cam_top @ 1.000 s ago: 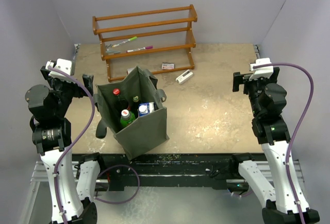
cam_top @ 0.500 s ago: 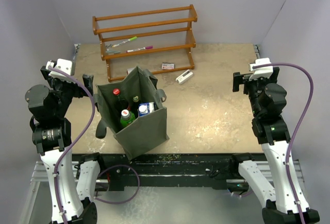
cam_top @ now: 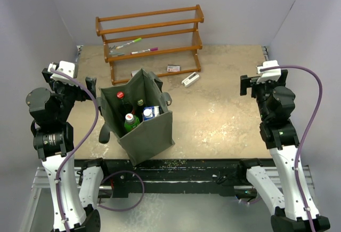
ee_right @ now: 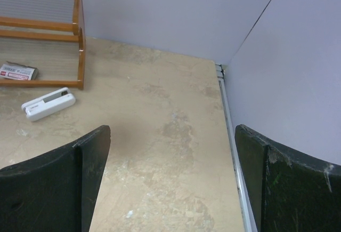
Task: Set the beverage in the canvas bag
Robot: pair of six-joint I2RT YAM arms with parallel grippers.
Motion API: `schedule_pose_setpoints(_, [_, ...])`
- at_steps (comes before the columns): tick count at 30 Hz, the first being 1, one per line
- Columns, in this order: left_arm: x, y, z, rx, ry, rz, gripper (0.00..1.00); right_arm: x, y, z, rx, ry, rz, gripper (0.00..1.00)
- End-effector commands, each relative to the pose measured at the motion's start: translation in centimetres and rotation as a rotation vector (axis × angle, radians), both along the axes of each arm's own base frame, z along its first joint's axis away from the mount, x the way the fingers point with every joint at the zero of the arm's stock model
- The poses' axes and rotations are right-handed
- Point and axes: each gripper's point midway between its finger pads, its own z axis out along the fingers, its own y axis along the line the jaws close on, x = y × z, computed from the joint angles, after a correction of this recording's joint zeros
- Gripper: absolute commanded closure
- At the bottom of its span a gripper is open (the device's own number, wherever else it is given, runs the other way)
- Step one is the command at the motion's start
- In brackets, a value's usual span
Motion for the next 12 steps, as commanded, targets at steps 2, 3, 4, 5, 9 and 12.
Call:
schedule_pose_setpoints(2, [-0.13, 0.24, 1.43, 0.025, -0.047, 0.008, 0.01, 0.06, -0.26, 1.6, -0.004, -0.062, -0.011, 0.0])
schedule_pose_setpoints(3, [-0.13, 0.24, 1.42, 0.027, -0.047, 0.007, 0.01, 0.08, -0.26, 1.6, -0.005, -0.062, -0.011, 0.0])
schedule_pose_setpoints(4, [-0.14, 0.25, 1.43, 0.027, -0.047, 0.008, 0.01, 0.06, -0.26, 1.61, -0.004, -0.062, -0.011, 0.0])
schedule_pose_setpoints(5, [-0.1, 0.29, 1.38, 0.027, -0.046, 0.01, 0.01, 0.08, -0.28, 1.55, -0.006, -0.061, -0.012, 0.0])
schedule_pose_setpoints(9, [-0.08, 0.31, 1.34, 0.029, -0.046, 0.009, 0.01, 0.08, -0.34, 1.54, -0.006, -0.061, -0.014, 0.0])
schedule_pose_setpoints(12, [-0.12, 0.33, 1.42, 0.031, -0.048, 0.011, 0.01, 0.11, -0.34, 1.51, -0.007, -0.059, -0.014, 0.0])
